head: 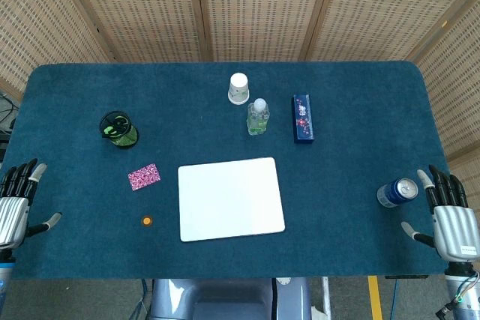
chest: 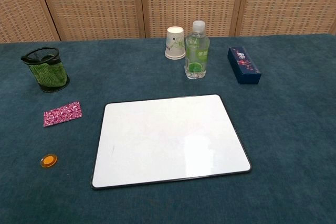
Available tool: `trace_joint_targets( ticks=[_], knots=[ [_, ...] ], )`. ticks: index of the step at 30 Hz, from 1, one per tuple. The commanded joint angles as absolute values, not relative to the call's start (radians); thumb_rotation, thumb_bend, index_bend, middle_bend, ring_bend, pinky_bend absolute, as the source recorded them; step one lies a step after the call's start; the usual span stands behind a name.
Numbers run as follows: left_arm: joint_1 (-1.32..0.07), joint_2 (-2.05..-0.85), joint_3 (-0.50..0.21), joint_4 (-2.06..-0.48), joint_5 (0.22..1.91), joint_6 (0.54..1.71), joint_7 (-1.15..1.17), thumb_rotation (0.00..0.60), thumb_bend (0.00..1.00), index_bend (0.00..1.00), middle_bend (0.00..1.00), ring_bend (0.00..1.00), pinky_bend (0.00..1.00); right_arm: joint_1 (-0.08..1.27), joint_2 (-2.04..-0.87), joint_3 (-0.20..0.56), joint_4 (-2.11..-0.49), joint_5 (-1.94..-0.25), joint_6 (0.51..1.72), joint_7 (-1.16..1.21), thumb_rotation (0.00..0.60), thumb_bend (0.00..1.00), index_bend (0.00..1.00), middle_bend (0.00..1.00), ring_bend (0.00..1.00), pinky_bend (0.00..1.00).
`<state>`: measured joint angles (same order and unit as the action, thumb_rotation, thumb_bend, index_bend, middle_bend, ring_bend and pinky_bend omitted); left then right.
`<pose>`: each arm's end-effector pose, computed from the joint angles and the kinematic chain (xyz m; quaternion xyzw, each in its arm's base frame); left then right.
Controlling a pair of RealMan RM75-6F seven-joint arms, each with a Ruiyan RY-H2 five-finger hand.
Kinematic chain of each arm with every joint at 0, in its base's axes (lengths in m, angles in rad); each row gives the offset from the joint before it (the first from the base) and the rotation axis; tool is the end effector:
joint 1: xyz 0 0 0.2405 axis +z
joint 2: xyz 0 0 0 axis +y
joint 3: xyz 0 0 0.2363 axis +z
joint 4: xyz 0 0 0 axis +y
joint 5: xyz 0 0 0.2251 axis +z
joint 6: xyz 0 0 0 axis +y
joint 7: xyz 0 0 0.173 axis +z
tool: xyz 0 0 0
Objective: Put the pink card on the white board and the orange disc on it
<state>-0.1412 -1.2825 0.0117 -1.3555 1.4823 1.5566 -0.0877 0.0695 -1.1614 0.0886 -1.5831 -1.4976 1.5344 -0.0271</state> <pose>-0.3229 0.2173 0.1138 -0.5966 -0.3668 -0.4058 0.5872 -0.2974 -0.2134 0.1409 0.5742 -0.3639 0.4068 0.6102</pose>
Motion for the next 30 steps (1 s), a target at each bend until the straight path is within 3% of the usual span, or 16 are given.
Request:
trace_joint_targets(
  ticks=[1, 12, 18, 21, 27, 30],
  knots=[
    [-0.139, -1.281, 0.010, -1.351, 1.487, 1.555, -0.092, 0.600, 0.00, 0.00, 0.00, 0.00, 0.00, 0.069, -1.160, 0.088, -1.584, -1.497, 1.533, -0.027, 0.600, 0.00, 0.05, 0.00, 0.00, 0.00],
    [-0.172, -1.280, 0.008, -1.317, 1.526, 1.493, -0.096, 0.600, 0.00, 0.00, 0.00, 0.00, 0.00, 0.068, -1.154, 0.087, -1.590, -1.493, 1.525, -0.018, 0.600, 0.00, 0.05, 0.00, 0.00, 0.00],
    [-0.334, -1.290, 0.043, -1.162, 1.731, 1.399, -0.168, 0.600, 0.00, 0.00, 0.00, 0.00, 0.00, 0.071, -1.153, 0.087, -1.597, -1.490, 1.517, -0.027, 0.600, 0.00, 0.05, 0.00, 0.00, 0.00],
    [-0.413, -1.313, 0.055, -1.089, 1.785, 1.332, -0.199, 0.600, 0.00, 0.00, 0.00, 0.00, 0.00, 0.072, -1.153, 0.090, -1.603, -1.481, 1.512, -0.034, 0.600, 0.00, 0.05, 0.00, 0.00, 0.00],
    [-0.576, -1.337, 0.060, -1.058, 1.788, 1.077, -0.188, 0.600, 0.01, 0.00, 0.00, 0.00, 0.00, 0.072, -1.152, 0.095, -1.614, -1.460, 1.502, -0.048, 0.600, 0.00, 0.05, 0.00, 0.00, 0.00],
    [-0.634, -1.363, 0.065, -1.024, 1.791, 0.997, -0.176, 0.600, 0.05, 0.01, 0.00, 0.00, 0.00, 0.072, -1.154, 0.100, -1.622, -1.449, 1.500, -0.063, 0.600, 0.00, 0.05, 0.00, 0.00, 0.00]
  ],
)
